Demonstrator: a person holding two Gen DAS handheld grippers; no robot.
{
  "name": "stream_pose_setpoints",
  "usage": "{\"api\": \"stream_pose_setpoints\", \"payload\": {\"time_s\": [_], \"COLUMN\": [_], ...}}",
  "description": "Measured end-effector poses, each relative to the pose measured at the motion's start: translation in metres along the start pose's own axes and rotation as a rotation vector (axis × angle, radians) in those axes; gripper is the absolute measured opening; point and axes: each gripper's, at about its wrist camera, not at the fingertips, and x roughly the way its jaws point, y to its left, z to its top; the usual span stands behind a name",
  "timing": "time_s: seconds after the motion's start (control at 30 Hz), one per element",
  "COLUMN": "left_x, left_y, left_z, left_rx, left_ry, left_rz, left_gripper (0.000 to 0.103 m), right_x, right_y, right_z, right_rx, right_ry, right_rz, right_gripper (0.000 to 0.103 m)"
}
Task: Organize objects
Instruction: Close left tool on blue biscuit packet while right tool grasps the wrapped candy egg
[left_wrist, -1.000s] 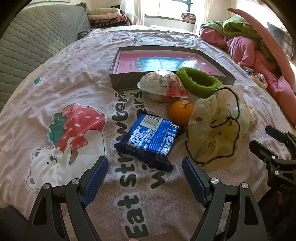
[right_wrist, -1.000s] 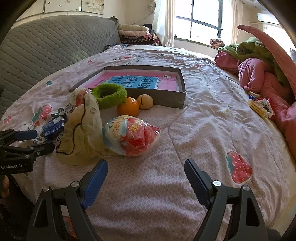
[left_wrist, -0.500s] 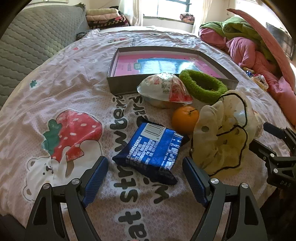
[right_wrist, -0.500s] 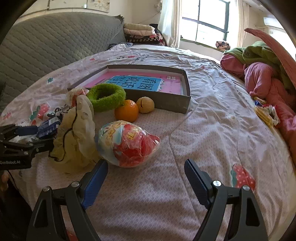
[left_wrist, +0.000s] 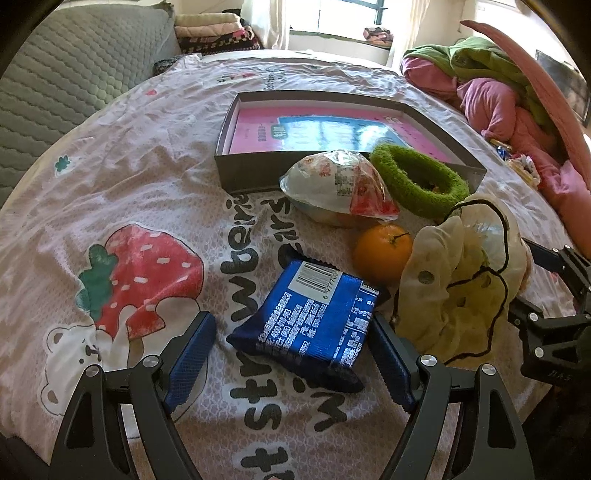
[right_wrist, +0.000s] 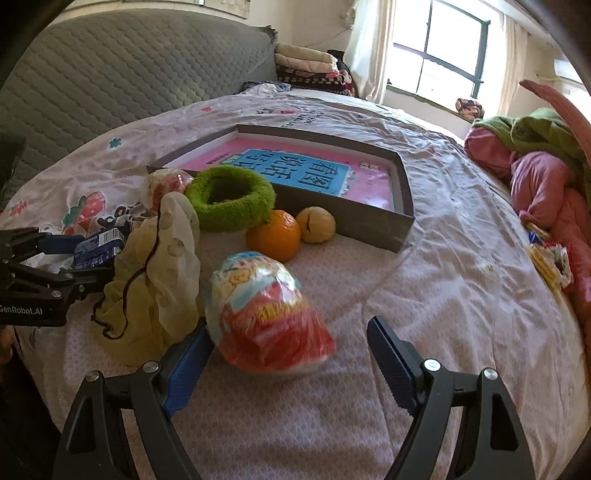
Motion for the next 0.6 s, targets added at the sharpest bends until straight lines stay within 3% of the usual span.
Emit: {"api": "stream_pose_setpoints", "payload": {"time_s": [0.23,0.6], "left_x": [0.006,0.012], "left_y": [-0.001,-0.002], "left_z": [0.003,0.004], "left_rx": [0.011,0.039], "left_ry": [0.005,-0.009], "left_rz": [-0.004,-0.023], "left_gripper": [0.083,0.083], "right_x": [0.008,0.008], "right_y": [0.001,-0.013], "right_z": [0.006,0.002], "right_rx": [-0.009,0.079], "right_ry": [0.021,-0.001], "right_rz": [0.029,0.091], "right_gripper": [0.057,0.055]}}
